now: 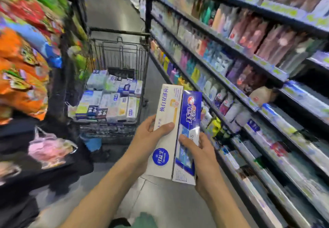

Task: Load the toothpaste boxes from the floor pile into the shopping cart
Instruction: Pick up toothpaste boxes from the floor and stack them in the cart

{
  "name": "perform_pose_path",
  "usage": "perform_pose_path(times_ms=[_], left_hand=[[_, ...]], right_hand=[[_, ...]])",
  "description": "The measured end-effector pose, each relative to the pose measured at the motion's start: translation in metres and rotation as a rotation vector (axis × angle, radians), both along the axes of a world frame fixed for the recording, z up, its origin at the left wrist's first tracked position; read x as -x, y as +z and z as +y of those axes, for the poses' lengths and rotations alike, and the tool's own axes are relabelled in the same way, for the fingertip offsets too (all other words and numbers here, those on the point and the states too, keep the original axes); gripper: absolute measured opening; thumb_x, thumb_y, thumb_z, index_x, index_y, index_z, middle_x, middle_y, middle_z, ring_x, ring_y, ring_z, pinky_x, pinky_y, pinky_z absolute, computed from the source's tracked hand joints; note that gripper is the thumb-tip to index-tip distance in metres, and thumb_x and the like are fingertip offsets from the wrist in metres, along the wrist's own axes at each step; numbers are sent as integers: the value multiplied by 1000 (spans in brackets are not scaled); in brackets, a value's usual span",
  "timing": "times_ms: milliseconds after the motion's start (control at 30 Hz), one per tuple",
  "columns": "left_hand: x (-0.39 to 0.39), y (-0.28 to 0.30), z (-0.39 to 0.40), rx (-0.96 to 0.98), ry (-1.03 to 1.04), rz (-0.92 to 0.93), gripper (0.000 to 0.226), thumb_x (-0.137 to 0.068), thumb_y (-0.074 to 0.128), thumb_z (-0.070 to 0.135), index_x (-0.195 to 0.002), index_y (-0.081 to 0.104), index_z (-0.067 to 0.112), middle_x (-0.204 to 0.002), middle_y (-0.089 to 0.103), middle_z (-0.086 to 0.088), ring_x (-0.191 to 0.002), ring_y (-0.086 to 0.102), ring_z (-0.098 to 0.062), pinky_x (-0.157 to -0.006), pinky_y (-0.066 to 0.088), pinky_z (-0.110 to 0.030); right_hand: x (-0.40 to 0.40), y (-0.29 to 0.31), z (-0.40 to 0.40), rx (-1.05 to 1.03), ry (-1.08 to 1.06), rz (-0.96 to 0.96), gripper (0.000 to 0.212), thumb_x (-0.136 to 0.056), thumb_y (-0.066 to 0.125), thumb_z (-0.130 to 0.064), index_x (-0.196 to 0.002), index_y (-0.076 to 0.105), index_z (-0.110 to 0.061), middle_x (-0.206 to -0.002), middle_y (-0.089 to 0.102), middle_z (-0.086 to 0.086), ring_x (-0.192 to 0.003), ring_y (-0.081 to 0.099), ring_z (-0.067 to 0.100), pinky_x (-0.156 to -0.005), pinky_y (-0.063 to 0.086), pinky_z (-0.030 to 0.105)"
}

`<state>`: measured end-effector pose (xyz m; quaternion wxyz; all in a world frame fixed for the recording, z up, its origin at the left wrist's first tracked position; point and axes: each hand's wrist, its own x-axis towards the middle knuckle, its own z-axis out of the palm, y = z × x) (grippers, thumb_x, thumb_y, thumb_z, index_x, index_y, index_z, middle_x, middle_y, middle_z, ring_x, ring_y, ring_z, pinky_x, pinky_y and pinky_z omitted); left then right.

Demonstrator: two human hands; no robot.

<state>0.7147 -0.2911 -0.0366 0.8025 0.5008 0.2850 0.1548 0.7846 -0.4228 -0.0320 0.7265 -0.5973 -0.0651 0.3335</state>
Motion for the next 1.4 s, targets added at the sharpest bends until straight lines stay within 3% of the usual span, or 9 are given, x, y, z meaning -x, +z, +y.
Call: perform_pose_path(times_ms=[133,267,400,533,733,900,1167,1300,1400], left_hand=[[8,-11,87,8,74,16,49,-85,80,24,-130,59,20,-115,75,-12,-100,73,-39,-91,54,-66],[6,-21,145,45,169,5,36,-93,71,18,-127,61,17,-112,76,-13,-98,74,-37,-87,58,-59],[-4,-37,194,80,226,27,51,-86,77,26,-132,59,15,-117,74,-14,-106,71,-38,-95,54,-62],[-29,-55,248,132,248,55,48,-88,77,28,-132,62,20,-121,72,-15,-110,70,-39,-100,50,-59],[-98,-67,340,111,391,167,49,-73,85,29,-117,67,20,-106,77,-12,-96,74,-36,-91,57,-58],[-147,-85,416,18,483,280,60,-71,90,35,-120,57,24,-107,76,-4,-95,75,-25,-88,59,-53],[-203,-132,535,-309,471,542,63,-53,77,59,-105,67,25,-99,75,1,-91,72,-17,-85,59,-43],[-231,-165,589,-546,369,652,48,-62,68,59,-96,69,25,-91,69,1,-89,65,-22,-79,53,-36],[-246,-190,624,-566,258,728,49,-68,72,56,-99,65,19,-93,69,0,-89,66,-23,-79,54,-38]], right_hand=[[-3,-3,87,40,93,11,62,-77,85,-20,-125,49,-6,-107,76,15,-95,73,43,-86,56,64],[-16,-11,156,89,183,14,41,-89,74,-21,-120,50,-10,-102,77,12,-87,76,36,-74,63,48],[-38,-25,217,105,220,61,43,-87,74,-23,-121,52,-8,-103,77,14,-88,76,35,-62,61,34],[-75,-42,280,123,278,78,41,-88,73,-25,-119,51,-8,-102,77,13,-88,76,34,-65,62,35],[-152,-67,380,106,311,92,33,-93,68,-20,-122,57,-9,-107,76,15,-98,73,40,-83,62,48],[-207,-87,452,130,321,98,27,-96,65,-16,-121,58,-11,-107,76,16,-98,72,40,-75,63,43],[-256,-129,553,158,253,104,25,-94,67,-11,-118,62,-13,-110,76,9,-104,71,35,-91,59,47],[-272,-164,605,196,231,50,27,-92,72,-17,-118,64,-17,-115,75,4,-114,68,29,-105,50,51],[-279,-187,628,260,224,65,52,-85,77,-38,-130,59,-23,-132,66,0,-129,58,23,-113,42,52]])
